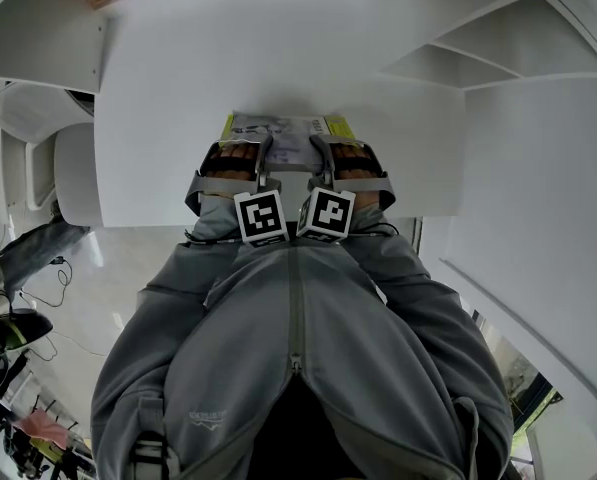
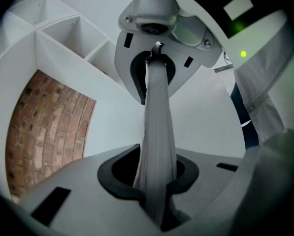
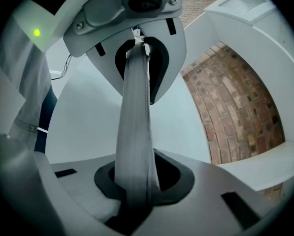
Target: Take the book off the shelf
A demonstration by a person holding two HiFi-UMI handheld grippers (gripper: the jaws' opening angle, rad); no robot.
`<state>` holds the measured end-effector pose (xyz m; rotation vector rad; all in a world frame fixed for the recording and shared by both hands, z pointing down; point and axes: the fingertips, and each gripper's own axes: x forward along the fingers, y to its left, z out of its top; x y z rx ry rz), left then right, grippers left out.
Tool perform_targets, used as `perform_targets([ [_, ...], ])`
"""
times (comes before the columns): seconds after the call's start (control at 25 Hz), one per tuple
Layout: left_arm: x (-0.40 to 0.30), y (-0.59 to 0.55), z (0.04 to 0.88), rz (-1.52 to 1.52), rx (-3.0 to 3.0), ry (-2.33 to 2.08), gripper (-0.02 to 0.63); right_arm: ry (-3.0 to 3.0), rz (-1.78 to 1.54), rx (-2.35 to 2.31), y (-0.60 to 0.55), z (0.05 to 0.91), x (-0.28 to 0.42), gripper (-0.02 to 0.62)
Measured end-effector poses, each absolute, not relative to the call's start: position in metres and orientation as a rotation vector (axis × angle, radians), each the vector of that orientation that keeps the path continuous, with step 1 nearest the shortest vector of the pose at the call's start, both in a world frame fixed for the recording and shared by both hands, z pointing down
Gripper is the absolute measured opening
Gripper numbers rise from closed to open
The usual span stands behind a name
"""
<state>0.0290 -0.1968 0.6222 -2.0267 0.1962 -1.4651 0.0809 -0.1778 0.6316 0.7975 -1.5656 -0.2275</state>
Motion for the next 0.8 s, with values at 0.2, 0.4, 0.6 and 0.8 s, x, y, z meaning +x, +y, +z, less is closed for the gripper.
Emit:
perform_targets([
  [0.2,0.031,-0.197,0.629,-1.474,-2.041,0.204,0.080,-1.559,-0.233,0.795,-0.180,0.639,0.084,0.083],
  [0.4,0.036,-0.200,0.638,-1.465,-2.047,0.211,0.080,-1.561,-0.216,0.784,-0.181,0.647,0.086,0.084],
  [0.6,0.039,-0.198,0.648,-1.495,-2.021,0.186,0.081,-1.557,-0.206,0.771,-0.179,0.656,0.091,0.086],
  [0.8,0.039,-0.191,0.665,-1.529,-2.025,0.162,0.084,-1.552,-0.197,0.750,-0.177,0.675,0.092,0.092],
])
